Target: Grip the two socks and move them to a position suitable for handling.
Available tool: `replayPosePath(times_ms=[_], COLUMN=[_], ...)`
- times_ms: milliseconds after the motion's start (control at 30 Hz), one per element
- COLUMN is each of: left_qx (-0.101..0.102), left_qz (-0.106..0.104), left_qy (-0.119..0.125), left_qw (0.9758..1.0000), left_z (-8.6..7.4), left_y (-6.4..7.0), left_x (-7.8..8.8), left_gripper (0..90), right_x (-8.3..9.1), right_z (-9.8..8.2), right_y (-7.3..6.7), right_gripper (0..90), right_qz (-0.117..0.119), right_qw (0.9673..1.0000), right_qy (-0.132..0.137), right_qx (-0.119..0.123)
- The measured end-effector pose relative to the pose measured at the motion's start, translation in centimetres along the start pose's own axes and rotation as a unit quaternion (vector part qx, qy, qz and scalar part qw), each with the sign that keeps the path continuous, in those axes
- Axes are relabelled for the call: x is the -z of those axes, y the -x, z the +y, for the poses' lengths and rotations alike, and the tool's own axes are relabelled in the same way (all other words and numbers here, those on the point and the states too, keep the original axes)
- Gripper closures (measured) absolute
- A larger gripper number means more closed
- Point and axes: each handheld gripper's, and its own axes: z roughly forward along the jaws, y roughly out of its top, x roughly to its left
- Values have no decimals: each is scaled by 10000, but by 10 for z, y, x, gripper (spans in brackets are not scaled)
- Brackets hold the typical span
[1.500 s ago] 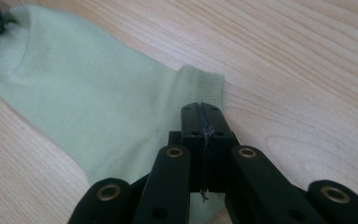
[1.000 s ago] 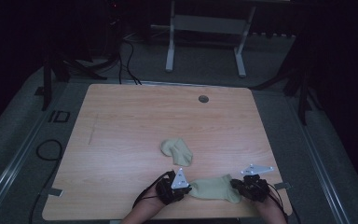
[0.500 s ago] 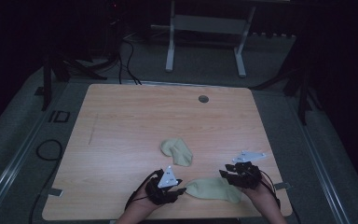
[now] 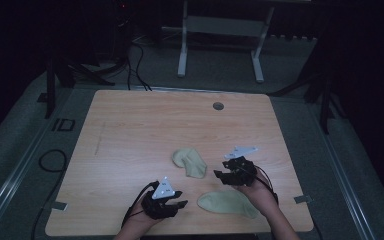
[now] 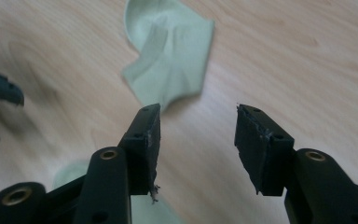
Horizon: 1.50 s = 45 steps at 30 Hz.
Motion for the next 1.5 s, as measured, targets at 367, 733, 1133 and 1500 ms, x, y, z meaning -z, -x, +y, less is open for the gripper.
replayPosePath(times_ms=[367,733,1133,1500], left_qx=[27,140,191,181], left_qz=[208,501,510,490], left_qy=[-130,-263,-202,-249], left_qw=[9997,9983,9983,9983], left_z=[-2,-6,-6,-5], left_y=[-1,-8,-6,-4], left_x=[-4,-5,-4,-6], left_gripper=[332,24,39,43], right_x=[-49,-115,-126,-77], right_z=[48,70,71,67], right_y=[-13,-24,-17,20], right_gripper=[467,419,775,793], right_qz=[76,-150,-36,-201], right_qw=[9998,9977,9970,9984], right_qy=[-175,-627,-773,-527], right_qx=[115,213,53,-105])
